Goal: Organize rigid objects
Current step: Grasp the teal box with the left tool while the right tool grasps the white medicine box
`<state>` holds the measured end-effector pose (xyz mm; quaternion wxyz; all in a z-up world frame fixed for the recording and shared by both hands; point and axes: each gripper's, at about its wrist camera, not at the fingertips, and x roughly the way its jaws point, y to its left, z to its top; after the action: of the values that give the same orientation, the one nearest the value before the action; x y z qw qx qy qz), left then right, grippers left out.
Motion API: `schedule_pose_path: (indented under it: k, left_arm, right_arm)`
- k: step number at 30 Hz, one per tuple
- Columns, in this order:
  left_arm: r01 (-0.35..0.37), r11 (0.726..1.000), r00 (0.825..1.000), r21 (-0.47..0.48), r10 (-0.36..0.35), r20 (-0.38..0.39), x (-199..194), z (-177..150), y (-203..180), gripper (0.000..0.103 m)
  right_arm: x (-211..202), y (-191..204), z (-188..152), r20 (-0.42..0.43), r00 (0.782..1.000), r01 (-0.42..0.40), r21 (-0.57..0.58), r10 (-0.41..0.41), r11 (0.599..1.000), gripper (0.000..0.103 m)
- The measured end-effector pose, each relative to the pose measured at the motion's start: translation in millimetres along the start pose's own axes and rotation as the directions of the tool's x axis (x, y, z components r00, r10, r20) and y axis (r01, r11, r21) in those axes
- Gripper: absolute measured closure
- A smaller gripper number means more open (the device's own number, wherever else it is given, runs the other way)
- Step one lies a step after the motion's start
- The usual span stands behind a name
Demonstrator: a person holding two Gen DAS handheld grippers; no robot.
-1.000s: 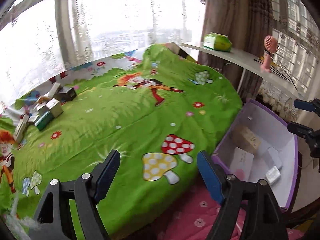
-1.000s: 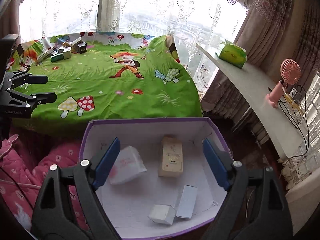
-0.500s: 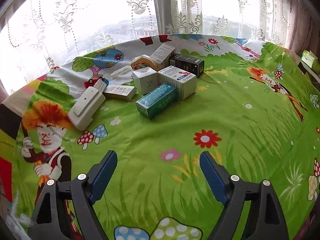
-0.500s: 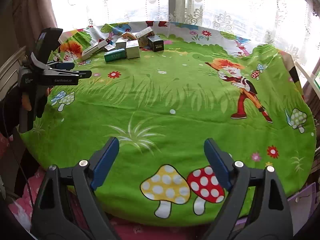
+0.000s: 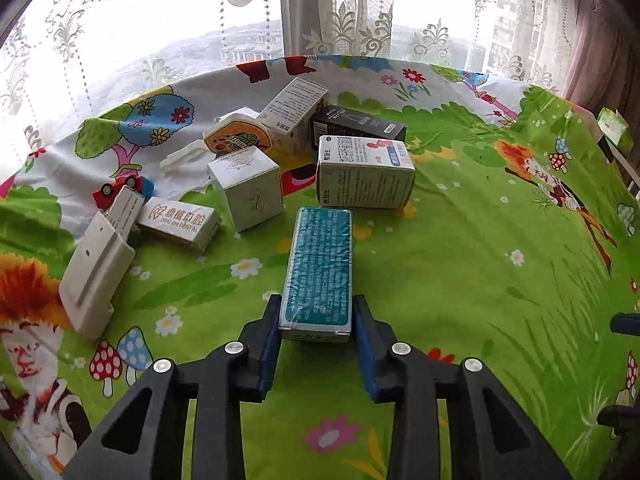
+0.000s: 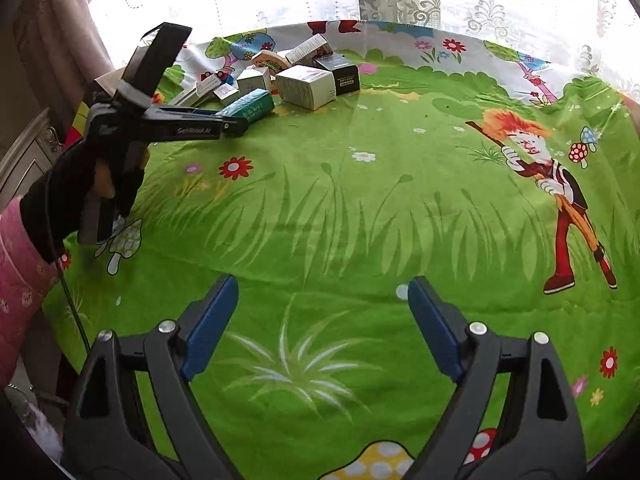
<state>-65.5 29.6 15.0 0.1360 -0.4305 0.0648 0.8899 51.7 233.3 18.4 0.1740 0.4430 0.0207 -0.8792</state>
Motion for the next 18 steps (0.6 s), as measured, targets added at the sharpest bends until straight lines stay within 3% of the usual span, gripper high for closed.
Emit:
schedule_pose_path:
  k: [6,9,12,18]
  left_arm:
    - [-0.081,0.982,0.996,-0.173,0.085,0.02,-70,-85,8,0.068]
    - [-0.104,0.969,0.994,-0.225,0.111,0.022,-90,-115,16,0.068]
    - [-0.113,0.964,0.992,-0.242,0.124,0.027,-95,-128,24,0.068]
    - [-0.121,0.96,0.991,-0.252,0.133,0.033,-91,-125,23,0.068]
  right_arm:
    - [70,12,69,0.018,1.0,-0.007,-0.099,0.009,0.995,0.014]
    - [118,10,114,-0.023,0.999,-0.029,-0.111,0.027,0.993,0.014]
    - [153,15,146,-0.04,0.999,0.007,-0.207,-0.016,0.978,0.014]
    - [189,24,191,-0.066,0.995,-0.095,-0.325,0.078,0.941,0.014]
